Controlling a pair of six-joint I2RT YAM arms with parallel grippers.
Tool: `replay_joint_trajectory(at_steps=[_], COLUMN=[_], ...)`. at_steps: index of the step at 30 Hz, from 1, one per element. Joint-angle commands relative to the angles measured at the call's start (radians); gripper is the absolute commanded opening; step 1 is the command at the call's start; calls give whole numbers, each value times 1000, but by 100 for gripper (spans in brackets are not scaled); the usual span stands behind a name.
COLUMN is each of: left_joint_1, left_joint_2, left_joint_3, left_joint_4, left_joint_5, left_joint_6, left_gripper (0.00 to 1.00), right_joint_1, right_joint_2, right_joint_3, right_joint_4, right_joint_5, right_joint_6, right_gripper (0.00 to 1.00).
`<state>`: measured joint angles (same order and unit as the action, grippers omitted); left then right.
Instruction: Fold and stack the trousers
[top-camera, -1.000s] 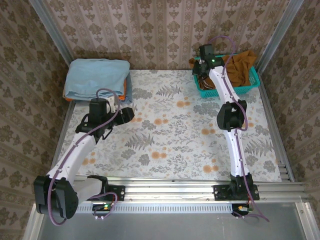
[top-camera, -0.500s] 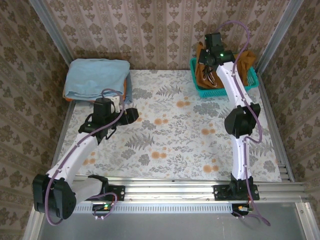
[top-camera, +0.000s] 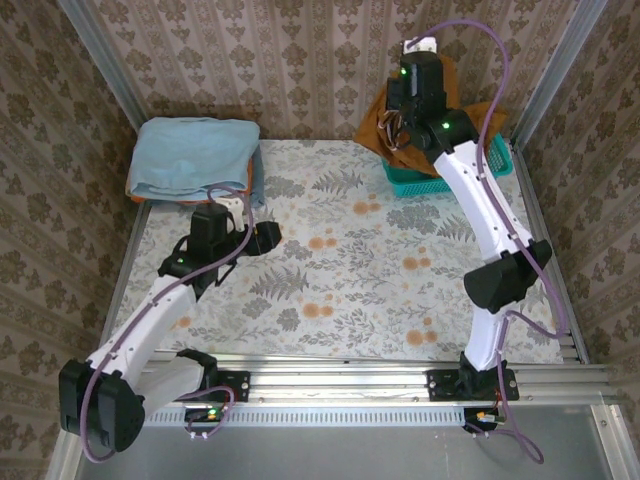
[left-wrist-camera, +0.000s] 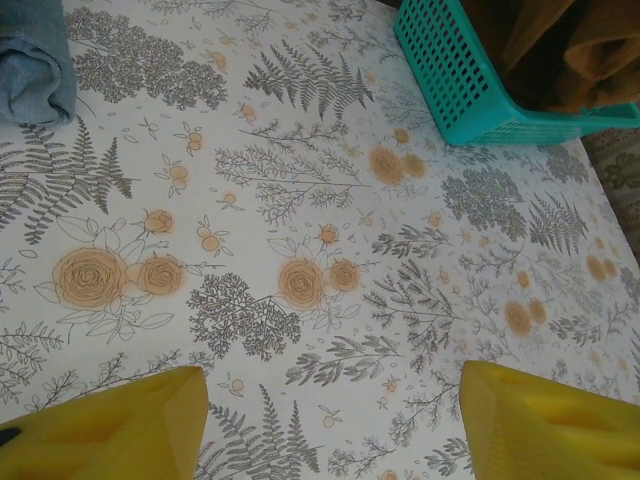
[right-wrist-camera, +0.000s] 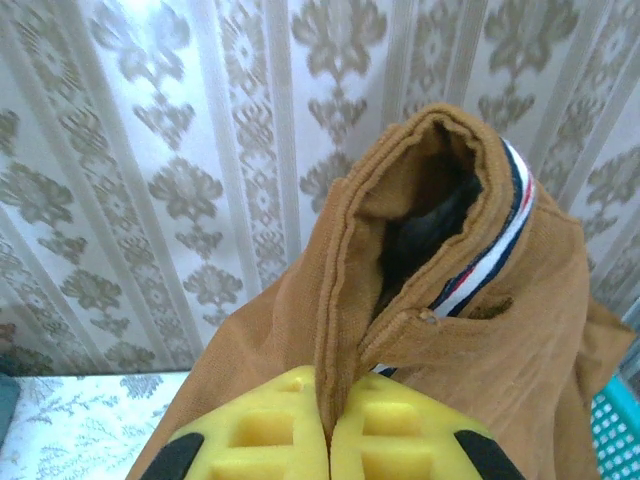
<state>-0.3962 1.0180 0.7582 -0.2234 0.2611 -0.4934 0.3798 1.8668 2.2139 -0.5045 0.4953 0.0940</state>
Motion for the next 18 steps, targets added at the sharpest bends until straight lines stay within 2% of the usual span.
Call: replay_joint_trajectory(at_steps=[1,6,9,13,16,17,18], left_joint_1=[-16,-33,-38,-38,-39,-39,-39], left_joint_2=[-51,-102,-139,-206,-270,-295,-321], left_joint_3=[-25,-57,-72,-84,-80,-75,-69], left_joint_4=[12,17,18,2,-31,-56,-79], left_joint_5=[-56,-99,-124,-166,-215,-247,-278], left_joint_6=[12,0,-14,-39,-65,-82,-95], left_gripper=[67,67,67,68,70,71,71], right_joint_1=[86,233,335,471,542,561,574], right_joint_2=[-142,-236,-286,-336,-356,-354,-348], right_joint_3=[2,-18,-35,-114,-217,-257,-292], right_joint_4=[234,317,280,179,83,50,13], right_joint_5=[75,60,10,-23,-128,-171,-237], right_joint_6=[-136,-300,-332,-289,-146,-94,-38], right_gripper=[0,0,0,0,0,4,16])
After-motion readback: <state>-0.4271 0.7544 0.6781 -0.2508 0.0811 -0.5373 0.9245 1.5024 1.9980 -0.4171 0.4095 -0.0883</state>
